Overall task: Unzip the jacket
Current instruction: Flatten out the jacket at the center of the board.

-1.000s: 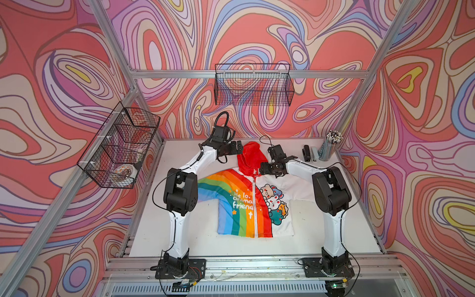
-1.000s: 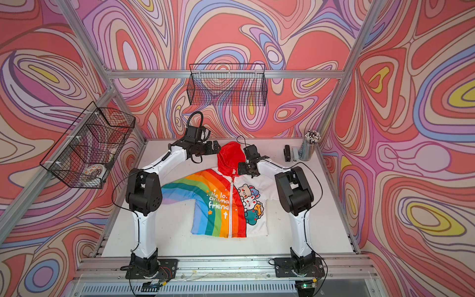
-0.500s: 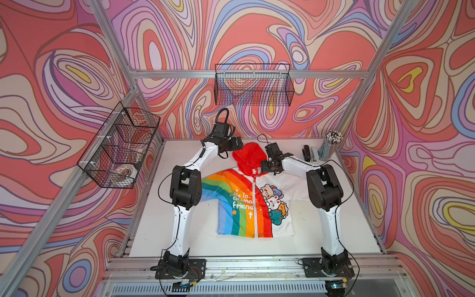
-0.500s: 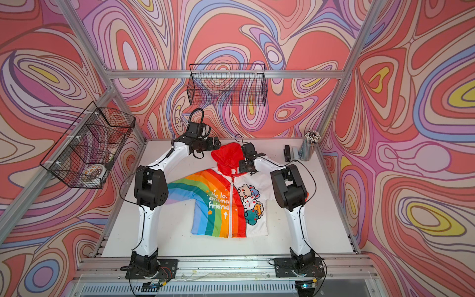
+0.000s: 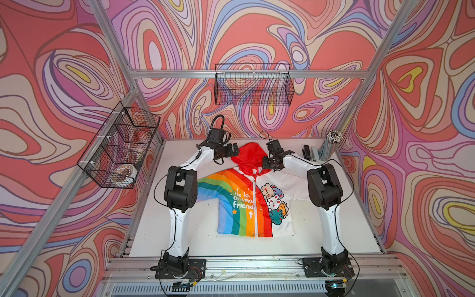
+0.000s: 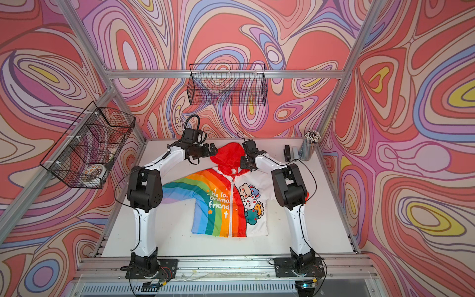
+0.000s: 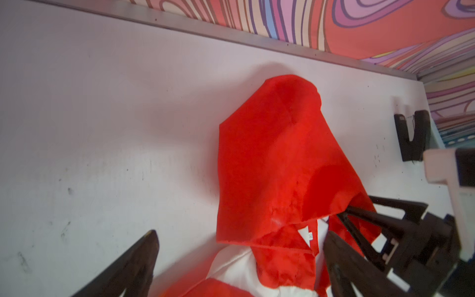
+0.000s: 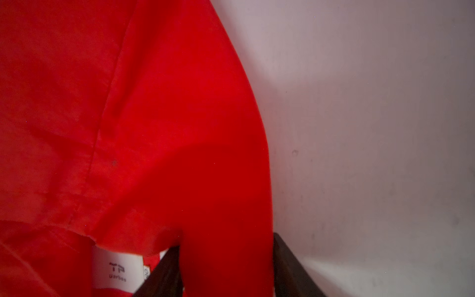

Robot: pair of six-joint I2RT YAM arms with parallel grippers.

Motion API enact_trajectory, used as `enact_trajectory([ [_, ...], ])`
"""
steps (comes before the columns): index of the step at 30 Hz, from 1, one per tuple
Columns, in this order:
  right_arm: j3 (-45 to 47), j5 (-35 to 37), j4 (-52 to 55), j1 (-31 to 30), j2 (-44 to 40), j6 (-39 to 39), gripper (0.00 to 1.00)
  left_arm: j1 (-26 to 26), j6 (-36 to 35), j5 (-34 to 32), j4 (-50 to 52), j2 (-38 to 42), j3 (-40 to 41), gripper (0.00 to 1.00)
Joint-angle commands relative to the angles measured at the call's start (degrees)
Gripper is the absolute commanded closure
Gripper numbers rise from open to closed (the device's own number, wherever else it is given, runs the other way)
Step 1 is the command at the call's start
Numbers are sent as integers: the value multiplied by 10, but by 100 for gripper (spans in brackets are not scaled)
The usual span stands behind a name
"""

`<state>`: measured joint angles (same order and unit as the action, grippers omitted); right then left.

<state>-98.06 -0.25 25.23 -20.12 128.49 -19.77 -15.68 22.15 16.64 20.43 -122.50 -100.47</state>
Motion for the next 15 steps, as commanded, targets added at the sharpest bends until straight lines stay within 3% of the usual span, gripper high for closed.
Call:
enact_trajectory([
  [1, -12, -34, -9, 5, 11, -21, 47, -1, -31, 15, -76, 64, 66, 6],
  [4, -15, -39, -8, 5, 15, -24, 47, -1, -42, 0, -85, 76, 99, 16],
  [9, -16, -46, -8, 6, 16, -30, 47, -1, -48, -3, -74, 48, 84, 37],
  [15, -20, -47, -4, 6, 19, -32, 47, -1, -47, 1, -63, 4, 51, 39],
])
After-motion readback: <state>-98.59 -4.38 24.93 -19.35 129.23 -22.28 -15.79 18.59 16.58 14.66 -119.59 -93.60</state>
